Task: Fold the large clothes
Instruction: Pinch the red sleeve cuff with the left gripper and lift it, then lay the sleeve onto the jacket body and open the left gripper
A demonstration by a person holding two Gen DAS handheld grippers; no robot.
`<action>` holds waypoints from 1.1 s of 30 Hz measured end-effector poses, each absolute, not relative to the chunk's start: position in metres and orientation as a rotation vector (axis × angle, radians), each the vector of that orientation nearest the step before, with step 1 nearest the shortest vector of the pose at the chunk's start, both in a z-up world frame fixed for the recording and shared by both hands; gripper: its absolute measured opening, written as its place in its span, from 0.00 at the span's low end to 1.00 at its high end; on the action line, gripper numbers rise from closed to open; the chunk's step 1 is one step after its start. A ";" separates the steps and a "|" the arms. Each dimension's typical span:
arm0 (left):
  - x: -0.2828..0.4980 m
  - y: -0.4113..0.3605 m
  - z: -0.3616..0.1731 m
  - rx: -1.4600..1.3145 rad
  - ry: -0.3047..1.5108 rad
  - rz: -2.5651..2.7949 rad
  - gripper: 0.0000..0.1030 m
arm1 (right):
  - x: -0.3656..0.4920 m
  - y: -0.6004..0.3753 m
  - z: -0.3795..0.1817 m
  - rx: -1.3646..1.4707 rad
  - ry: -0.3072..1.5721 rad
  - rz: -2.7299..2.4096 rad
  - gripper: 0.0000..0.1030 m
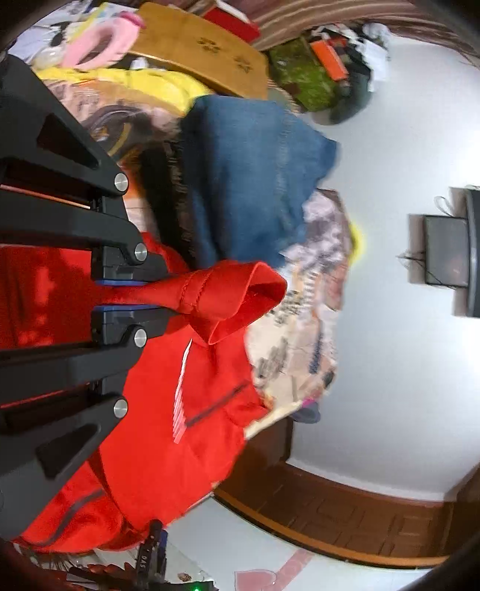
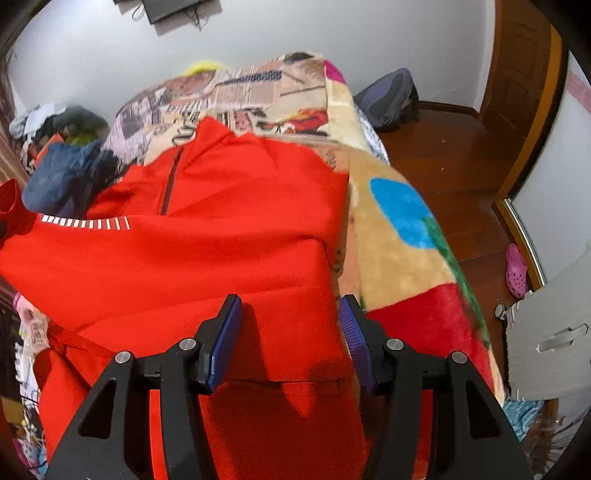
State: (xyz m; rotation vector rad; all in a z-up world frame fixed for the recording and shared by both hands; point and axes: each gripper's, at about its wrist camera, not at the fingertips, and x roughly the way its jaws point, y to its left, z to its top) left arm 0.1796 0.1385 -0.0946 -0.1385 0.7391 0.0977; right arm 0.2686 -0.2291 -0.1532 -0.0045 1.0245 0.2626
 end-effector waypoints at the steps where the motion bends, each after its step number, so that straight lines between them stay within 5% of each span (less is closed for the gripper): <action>1: 0.177 0.141 -0.103 -0.146 0.756 0.105 0.05 | 0.268 -0.228 -0.156 -0.011 1.033 0.262 0.49; 8: 0.167 0.160 -0.181 -0.206 0.964 0.155 0.08 | 0.265 -0.224 -0.166 -0.057 1.063 0.247 0.50; 11: 0.158 0.166 -0.209 -0.236 1.038 0.162 0.19 | 0.265 -0.225 -0.167 -0.060 1.069 0.243 0.51; 16: 0.149 0.171 -0.238 -0.217 1.100 0.207 0.53 | 0.266 -0.225 -0.169 -0.047 1.073 0.236 0.53; 22: 0.150 0.178 -0.227 -0.217 1.114 0.191 0.56 | 0.268 -0.223 -0.168 -0.043 1.084 0.238 0.54; 33: 0.192 0.153 -0.126 -0.109 0.870 0.082 0.61 | 0.286 -0.204 -0.116 -0.087 0.936 0.299 0.54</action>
